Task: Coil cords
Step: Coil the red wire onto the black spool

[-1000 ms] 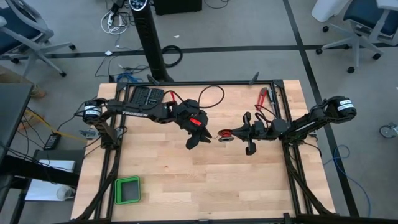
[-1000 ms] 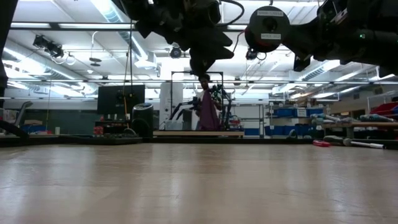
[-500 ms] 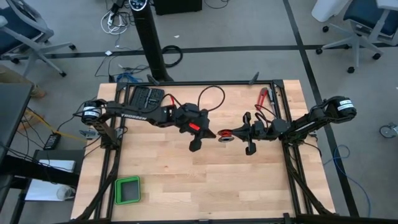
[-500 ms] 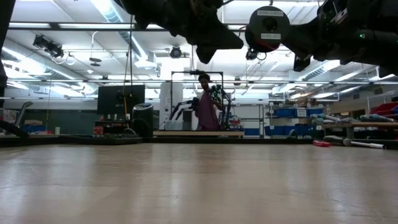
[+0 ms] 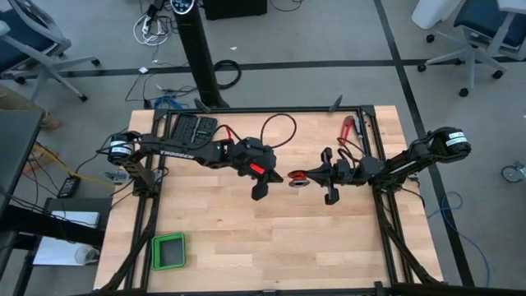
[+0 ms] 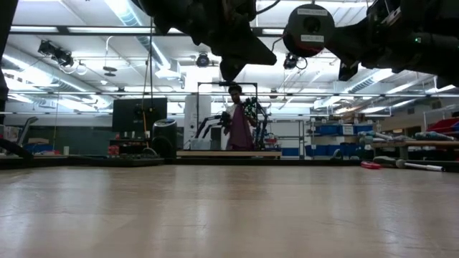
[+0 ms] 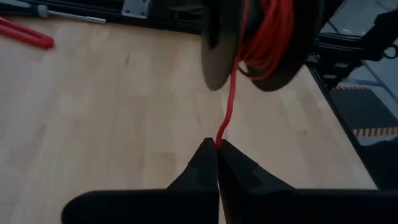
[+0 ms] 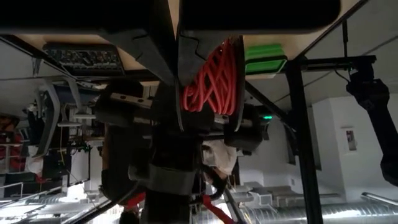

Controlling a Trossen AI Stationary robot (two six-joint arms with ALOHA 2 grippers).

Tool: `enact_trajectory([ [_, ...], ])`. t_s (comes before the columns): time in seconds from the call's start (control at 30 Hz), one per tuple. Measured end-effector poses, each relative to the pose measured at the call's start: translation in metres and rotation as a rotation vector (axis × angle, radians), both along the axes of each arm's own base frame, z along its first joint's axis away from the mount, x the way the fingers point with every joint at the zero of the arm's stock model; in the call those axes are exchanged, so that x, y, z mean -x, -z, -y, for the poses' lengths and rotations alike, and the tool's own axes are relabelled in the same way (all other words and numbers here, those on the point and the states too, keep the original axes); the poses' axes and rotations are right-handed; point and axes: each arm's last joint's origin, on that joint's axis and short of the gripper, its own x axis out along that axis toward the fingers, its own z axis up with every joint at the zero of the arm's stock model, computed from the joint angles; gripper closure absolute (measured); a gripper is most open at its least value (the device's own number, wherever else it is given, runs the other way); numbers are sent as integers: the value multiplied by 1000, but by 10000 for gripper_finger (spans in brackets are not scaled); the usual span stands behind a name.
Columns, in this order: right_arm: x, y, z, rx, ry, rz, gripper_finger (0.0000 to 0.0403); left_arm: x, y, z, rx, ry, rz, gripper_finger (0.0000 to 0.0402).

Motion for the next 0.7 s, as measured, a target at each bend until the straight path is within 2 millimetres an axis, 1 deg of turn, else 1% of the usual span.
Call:
enact_trajectory([
  [0.2, 1, -2, 0, -19, -4, 22, 401, -4, 1, -1, -28, -27, 26, 401],
  [0.37, 1, -5, 0, -24, -4, 55, 401, -11, 18, 6, -19, -6, -11, 401],
  [0.5, 1, -5, 0, -26, -5, 51, 401, -19, 26, 14, -23, 9, 19, 401],
  [0.7, 1, -4, 0, -35, 1, 45, 402, -25, 20, 12, -72, -46, 117, 401],
])
